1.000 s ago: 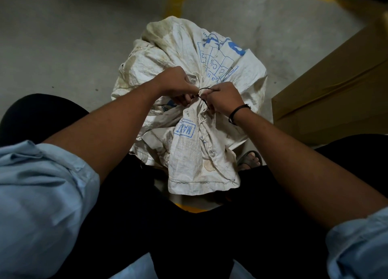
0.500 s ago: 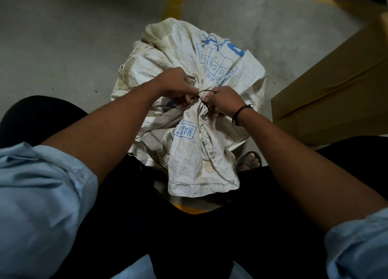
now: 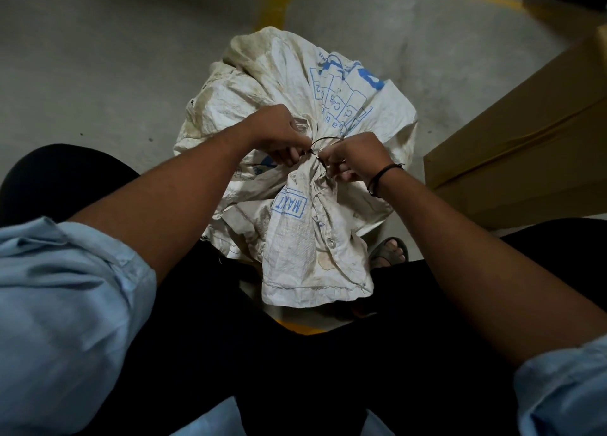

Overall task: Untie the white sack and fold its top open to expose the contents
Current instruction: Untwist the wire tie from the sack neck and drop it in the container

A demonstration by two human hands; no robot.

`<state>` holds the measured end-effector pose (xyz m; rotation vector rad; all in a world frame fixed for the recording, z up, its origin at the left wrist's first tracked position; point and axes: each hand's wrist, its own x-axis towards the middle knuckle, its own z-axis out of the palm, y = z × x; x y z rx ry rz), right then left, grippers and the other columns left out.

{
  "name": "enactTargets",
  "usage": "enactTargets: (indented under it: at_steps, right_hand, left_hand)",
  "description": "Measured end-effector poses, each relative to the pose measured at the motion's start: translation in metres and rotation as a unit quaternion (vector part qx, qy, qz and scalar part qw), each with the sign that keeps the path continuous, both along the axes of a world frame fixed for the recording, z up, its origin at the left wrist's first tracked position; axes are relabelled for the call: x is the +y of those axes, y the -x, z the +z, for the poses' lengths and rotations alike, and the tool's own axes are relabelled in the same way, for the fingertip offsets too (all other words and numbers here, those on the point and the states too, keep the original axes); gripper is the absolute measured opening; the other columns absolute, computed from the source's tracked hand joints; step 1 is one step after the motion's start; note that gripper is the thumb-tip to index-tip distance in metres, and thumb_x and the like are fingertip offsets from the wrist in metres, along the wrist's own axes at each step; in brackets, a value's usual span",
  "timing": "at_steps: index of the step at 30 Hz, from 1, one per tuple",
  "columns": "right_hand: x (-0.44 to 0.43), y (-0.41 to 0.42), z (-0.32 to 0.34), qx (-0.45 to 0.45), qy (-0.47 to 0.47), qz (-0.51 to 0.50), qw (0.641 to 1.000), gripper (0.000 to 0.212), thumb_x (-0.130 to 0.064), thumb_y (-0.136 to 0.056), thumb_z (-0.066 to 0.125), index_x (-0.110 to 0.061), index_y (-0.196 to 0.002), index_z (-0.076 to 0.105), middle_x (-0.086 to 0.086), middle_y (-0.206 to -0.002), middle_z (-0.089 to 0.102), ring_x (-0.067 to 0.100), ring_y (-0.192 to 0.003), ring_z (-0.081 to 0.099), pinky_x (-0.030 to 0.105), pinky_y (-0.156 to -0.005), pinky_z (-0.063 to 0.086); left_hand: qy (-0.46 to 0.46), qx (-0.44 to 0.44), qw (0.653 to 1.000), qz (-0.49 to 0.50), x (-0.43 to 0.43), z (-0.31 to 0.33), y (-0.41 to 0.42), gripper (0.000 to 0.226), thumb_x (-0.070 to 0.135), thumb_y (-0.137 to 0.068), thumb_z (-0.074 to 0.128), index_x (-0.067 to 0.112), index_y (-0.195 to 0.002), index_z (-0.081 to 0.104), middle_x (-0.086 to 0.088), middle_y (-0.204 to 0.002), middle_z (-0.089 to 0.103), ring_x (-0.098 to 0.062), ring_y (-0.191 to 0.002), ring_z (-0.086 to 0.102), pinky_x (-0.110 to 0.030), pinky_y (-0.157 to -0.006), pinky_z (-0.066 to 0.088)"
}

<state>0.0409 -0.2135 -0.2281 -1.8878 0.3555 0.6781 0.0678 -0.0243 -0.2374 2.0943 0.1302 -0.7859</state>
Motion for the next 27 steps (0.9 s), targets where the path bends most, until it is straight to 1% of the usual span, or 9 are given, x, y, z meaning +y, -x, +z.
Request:
enactTargets:
  at_steps: [2, 4, 7, 12, 15, 18, 20, 23, 27]
  right_hand:
    - [-0.0025, 0.0004, 0.0000, 0.025, -0.021, -0.011, 0.999, 0.029, 0.006, -0.074, 0.054, 0.013, -0.096, 0.071, 0.018, -0.077, 0.065, 0.022, -0.061, 0.065, 0.032, -0.064, 0.047]
    - [-0.0050, 0.0009, 0.0006, 0.035, -0.035, -0.011, 0.999, 0.029, 0.005, -0.076, 0.051, 0.006, -0.092, 0.075, 0.017, -0.083, 0.070, 0.020, -0.064, 0.067, 0.034, -0.070, 0.052]
    - [-0.0068, 0.0012, 0.0011, 0.036, -0.038, -0.007, 0.999, 0.029, 0.003, -0.078, 0.050, -0.001, -0.086, 0.078, 0.015, -0.083, 0.072, 0.020, -0.067, 0.068, 0.034, -0.070, 0.055]
    - [-0.0046, 0.0009, -0.0009, 0.048, -0.037, -0.016, 0.998, 0.027, -0.002, -0.082, 0.050, -0.003, -0.086, 0.076, 0.009, -0.079, 0.072, 0.021, -0.064, 0.065, 0.032, -0.066, 0.054]
    - [-0.0025, 0.0022, -0.0042, 0.044, -0.042, -0.018, 0.998, 0.024, -0.002, -0.085, 0.050, -0.002, -0.084, 0.074, 0.010, -0.084, 0.073, 0.020, -0.059, 0.064, 0.036, -0.069, 0.057]
    - [-0.0014, 0.0020, -0.0055, 0.042, -0.030, -0.011, 0.999, 0.016, -0.002, -0.083, 0.057, 0.002, -0.087, 0.073, 0.010, -0.074, 0.069, 0.021, -0.058, 0.063, 0.043, -0.076, 0.059]
    - [-0.0018, 0.0001, -0.0044, 0.032, -0.013, -0.016, 0.999, 0.019, -0.002, -0.080, 0.068, 0.010, -0.094, 0.072, 0.012, -0.069, 0.065, 0.023, -0.058, 0.062, 0.043, -0.073, 0.060]
    - [-0.0018, -0.0028, -0.0021, -0.022, 0.035, -0.005, 0.999, 0.030, -0.008, -0.075, 0.079, 0.013, -0.095, 0.072, 0.015, -0.069, 0.065, 0.025, -0.062, 0.066, 0.033, -0.056, 0.053]
    - [-0.0011, -0.0008, -0.0011, -0.065, 0.073, 0.038, 0.994, 0.029, -0.017, -0.077, 0.081, 0.009, -0.088, 0.074, 0.015, -0.070, 0.070, 0.023, -0.062, 0.067, 0.034, -0.056, 0.052]
  left_hand:
    - [0.000, 0.000, 1.000, -0.004, -0.0014, 0.0012, 0.0002, 0.027, 0.016, -0.089, 0.070, -0.011, -0.091, 0.076, -0.024, -0.088, 0.076, -0.036, -0.085, 0.076, -0.031, -0.063, 0.062]
    - [0.001, 0.005, 1.000, -0.007, -0.0012, 0.0017, -0.0006, 0.028, 0.017, -0.089, 0.071, -0.011, -0.092, 0.076, -0.024, -0.089, 0.076, -0.036, -0.086, 0.076, -0.033, -0.065, 0.063]
    - [0.001, 0.012, 1.000, -0.013, -0.0001, 0.0016, -0.0025, 0.029, 0.018, -0.089, 0.072, -0.010, -0.093, 0.076, -0.023, -0.088, 0.077, -0.036, -0.086, 0.076, -0.035, -0.068, 0.063]
    - [0.004, 0.014, 1.000, -0.012, -0.0023, 0.0023, -0.0021, 0.030, 0.016, -0.090, 0.072, -0.013, -0.098, 0.074, -0.025, -0.092, 0.076, -0.035, -0.083, 0.074, -0.043, -0.077, 0.062]
    - [0.008, 0.015, 1.000, -0.014, -0.0008, 0.0019, -0.0028, 0.030, 0.016, -0.088, 0.074, -0.013, -0.096, 0.074, -0.023, -0.088, 0.077, -0.038, -0.085, 0.075, -0.049, -0.082, 0.062]
    - [0.009, 0.015, 1.000, -0.017, -0.0004, 0.0010, -0.0038, 0.031, 0.017, -0.088, 0.074, -0.013, -0.095, 0.074, -0.022, -0.086, 0.077, -0.037, -0.084, 0.076, -0.049, -0.081, 0.063]
    - [0.009, 0.010, 1.000, -0.017, -0.0004, -0.0004, -0.0038, 0.030, 0.016, -0.088, 0.074, -0.013, -0.094, 0.075, -0.022, -0.086, 0.077, -0.035, -0.082, 0.076, -0.046, -0.078, 0.063]
    - [0.011, 0.001, 1.000, -0.013, 0.0000, -0.0031, -0.0031, 0.028, 0.017, -0.088, 0.074, -0.010, -0.091, 0.076, -0.021, -0.086, 0.077, -0.033, -0.078, 0.075, -0.039, -0.071, 0.063]
    - [0.012, -0.004, 1.000, -0.013, -0.0013, -0.0036, -0.0021, 0.026, 0.015, -0.087, 0.073, -0.010, -0.090, 0.076, -0.022, -0.085, 0.077, -0.033, -0.077, 0.075, -0.042, -0.073, 0.063]
